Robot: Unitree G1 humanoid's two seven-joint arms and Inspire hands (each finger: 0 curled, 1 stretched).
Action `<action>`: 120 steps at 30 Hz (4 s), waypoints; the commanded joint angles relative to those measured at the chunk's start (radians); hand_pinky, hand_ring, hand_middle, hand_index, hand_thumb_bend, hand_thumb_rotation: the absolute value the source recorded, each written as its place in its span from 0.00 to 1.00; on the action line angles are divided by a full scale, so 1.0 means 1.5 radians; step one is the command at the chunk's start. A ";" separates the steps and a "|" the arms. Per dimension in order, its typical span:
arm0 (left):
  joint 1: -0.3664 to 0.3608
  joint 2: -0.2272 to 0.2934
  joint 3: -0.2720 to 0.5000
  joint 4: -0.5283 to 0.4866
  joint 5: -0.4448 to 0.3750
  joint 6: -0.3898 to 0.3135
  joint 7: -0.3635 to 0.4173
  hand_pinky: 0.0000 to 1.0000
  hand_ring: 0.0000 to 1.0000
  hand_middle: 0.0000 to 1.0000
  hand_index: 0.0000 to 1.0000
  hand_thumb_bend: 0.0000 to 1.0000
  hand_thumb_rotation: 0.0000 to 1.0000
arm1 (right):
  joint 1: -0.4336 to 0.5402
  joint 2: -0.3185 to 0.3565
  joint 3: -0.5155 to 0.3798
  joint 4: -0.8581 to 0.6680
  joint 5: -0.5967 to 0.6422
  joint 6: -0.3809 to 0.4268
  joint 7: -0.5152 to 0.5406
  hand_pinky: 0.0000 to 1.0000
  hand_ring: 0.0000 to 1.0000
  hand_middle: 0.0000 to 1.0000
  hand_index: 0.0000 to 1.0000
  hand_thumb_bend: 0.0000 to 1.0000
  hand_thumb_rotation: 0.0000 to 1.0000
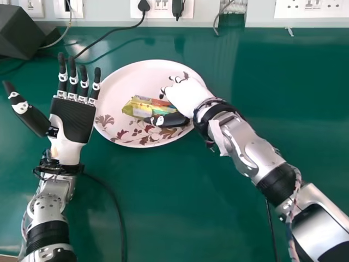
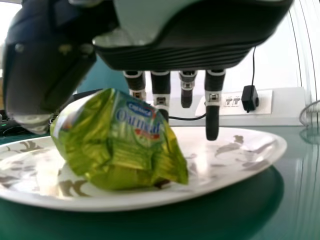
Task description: Pick up biscuit and place it in the plate
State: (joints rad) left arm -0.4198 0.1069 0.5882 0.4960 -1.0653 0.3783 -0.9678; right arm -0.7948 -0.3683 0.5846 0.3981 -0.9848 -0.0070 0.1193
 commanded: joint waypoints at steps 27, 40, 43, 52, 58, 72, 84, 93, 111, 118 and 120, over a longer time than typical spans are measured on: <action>0.050 -0.017 -0.003 0.035 0.020 -0.001 0.008 0.84 0.75 0.81 0.88 0.89 0.55 | 0.110 -0.072 -0.126 -0.281 0.059 0.062 0.148 0.64 0.80 0.85 0.76 0.92 0.74; 0.053 -0.019 -0.005 0.028 0.024 -0.016 0.009 0.85 0.76 0.81 0.88 0.89 0.61 | 0.171 -0.084 -0.201 -0.405 0.117 0.076 0.194 0.63 0.79 0.85 0.76 0.94 0.73; 0.052 -0.020 -0.004 0.030 0.024 -0.011 0.007 0.86 0.77 0.81 0.87 0.89 0.62 | 0.185 -0.090 -0.216 -0.433 0.128 0.083 0.211 0.63 0.79 0.85 0.76 0.94 0.73; 0.044 -0.016 -0.003 0.041 0.023 -0.001 0.009 0.83 0.75 0.81 0.86 0.86 0.62 | 0.239 -0.105 -0.277 -0.492 0.179 0.081 0.213 0.63 0.79 0.86 0.76 0.93 0.72; 0.041 -0.015 -0.003 0.046 0.024 0.004 0.004 0.81 0.75 0.81 0.86 0.86 0.62 | 0.264 -0.109 -0.304 -0.522 0.194 0.085 0.214 0.65 0.81 0.87 0.77 0.94 0.74; 0.046 -0.014 -0.003 0.042 0.026 0.004 0.009 0.76 0.78 0.80 0.84 0.87 0.62 | 0.318 -0.099 -0.361 -0.604 0.232 0.121 0.211 0.65 0.81 0.87 0.76 0.94 0.72; 0.042 -0.007 -0.003 0.049 0.029 0.002 0.001 0.61 0.72 0.78 0.82 0.86 0.58 | 0.358 -0.087 -0.403 -0.635 0.286 0.122 0.184 0.65 0.82 0.89 0.78 0.93 0.70; 0.045 -0.007 -0.006 0.045 0.031 0.001 0.004 0.53 0.69 0.77 0.82 0.87 0.57 | 0.394 -0.063 -0.437 -0.640 0.359 0.115 0.150 0.64 0.80 0.87 0.78 0.95 0.72; 0.043 -0.010 -0.004 0.058 0.038 -0.009 0.007 0.69 0.72 0.79 0.83 0.84 0.58 | 0.501 -0.004 -0.501 -0.646 0.498 0.056 0.086 0.61 0.75 0.85 0.78 0.94 0.70; 0.040 -0.004 -0.003 0.069 0.039 -0.006 -0.002 0.70 0.70 0.78 0.84 0.87 0.62 | 0.522 0.016 -0.516 -0.625 0.561 0.013 0.073 0.60 0.74 0.84 0.78 0.93 0.69; 0.040 -0.004 -0.003 0.068 0.040 -0.008 0.000 0.67 0.70 0.78 0.84 0.88 0.63 | 0.525 0.023 -0.522 -0.610 0.592 -0.009 0.076 0.60 0.73 0.83 0.77 0.93 0.70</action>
State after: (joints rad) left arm -0.4384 0.1232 0.5775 0.5349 -1.0244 0.3615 -0.9645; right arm -0.0193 -0.3465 -0.1900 -0.5274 -0.1229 0.0066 0.2397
